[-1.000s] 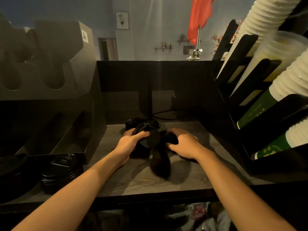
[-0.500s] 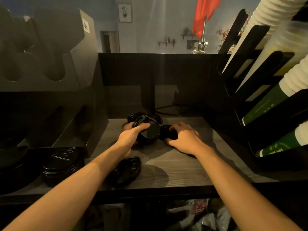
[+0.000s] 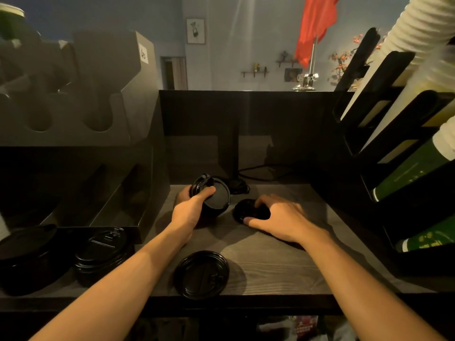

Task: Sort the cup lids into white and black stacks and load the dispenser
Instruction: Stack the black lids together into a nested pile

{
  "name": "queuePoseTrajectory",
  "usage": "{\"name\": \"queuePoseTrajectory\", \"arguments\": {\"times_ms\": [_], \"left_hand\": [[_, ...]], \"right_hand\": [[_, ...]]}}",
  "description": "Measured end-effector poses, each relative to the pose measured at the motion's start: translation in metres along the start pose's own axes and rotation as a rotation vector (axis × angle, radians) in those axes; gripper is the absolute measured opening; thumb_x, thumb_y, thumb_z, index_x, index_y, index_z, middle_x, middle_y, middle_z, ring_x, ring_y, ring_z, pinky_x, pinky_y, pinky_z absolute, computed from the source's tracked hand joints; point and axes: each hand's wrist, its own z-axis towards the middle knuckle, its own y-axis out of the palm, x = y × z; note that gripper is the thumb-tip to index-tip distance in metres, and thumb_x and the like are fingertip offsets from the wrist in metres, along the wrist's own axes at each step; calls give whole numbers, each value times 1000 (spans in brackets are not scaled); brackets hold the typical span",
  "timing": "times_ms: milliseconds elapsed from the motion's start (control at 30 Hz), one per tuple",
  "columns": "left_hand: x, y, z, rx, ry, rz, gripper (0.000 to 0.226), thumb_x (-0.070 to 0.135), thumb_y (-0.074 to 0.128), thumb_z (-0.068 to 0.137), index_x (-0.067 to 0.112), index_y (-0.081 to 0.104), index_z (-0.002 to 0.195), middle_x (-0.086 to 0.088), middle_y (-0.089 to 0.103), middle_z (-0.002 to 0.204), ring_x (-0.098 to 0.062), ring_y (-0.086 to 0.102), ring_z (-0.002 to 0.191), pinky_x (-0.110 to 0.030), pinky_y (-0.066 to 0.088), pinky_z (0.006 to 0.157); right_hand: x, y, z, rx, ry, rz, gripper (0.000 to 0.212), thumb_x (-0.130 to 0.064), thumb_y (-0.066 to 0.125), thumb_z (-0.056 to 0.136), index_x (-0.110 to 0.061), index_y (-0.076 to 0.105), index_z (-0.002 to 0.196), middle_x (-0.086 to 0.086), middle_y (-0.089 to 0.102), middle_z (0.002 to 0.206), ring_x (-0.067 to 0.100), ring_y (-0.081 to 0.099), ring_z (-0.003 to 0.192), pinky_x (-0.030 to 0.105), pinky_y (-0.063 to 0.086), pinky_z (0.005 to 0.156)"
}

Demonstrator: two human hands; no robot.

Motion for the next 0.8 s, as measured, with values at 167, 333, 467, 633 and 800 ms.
{"name": "queuePoseTrajectory", "arguments": {"times_ms": [167, 333, 467, 633, 800], "left_hand": [[0, -3, 0, 41, -37, -36, 56, 43, 81, 80, 29, 61, 131, -6, 71, 115, -28, 67, 107, -49, 56, 99], [0, -3, 5, 108, -38, -40, 53, 42, 81, 75, 25, 66, 123, -8, 73, 110, -29, 69, 102, -50, 59, 93], [-3, -2, 14, 138, -37, -17, 44, 35, 81, 79, 19, 70, 119, -8, 75, 104, -28, 71, 97, -46, 61, 88], [-4, -3, 23, 154, -82, -81, 31, 30, 79, 82, 18, 70, 109, -9, 73, 101, -27, 69, 95, -43, 60, 87], [-1, 0, 21, 138, -74, -97, 20, 27, 78, 84, 21, 68, 99, -7, 72, 95, -24, 68, 89, -40, 60, 84]], "right_hand": [[-8, -17, 26, 119, 24, 85, 37, -60, 54, 95, -33, 57, 119, -6, 65, 116, 20, 62, 109, 41, 49, 94], [-9, -18, 86, 94, 39, 150, 37, -49, 61, 94, -30, 59, 127, -3, 62, 126, 20, 60, 114, 40, 50, 95], [-7, 5, 114, -94, -89, 120, 67, -40, 66, 93, -26, 39, 153, 1, 39, 156, 24, 37, 142, 40, 34, 116], [-3, 20, 110, -103, -111, -105, 63, -44, 53, 98, -26, 36, 155, 8, 41, 153, 30, 37, 140, 38, 33, 113], [-5, 14, 100, -74, -58, -54, 46, -51, 62, 92, -23, 60, 129, 9, 41, 142, 30, 36, 133, 42, 37, 109]]}}
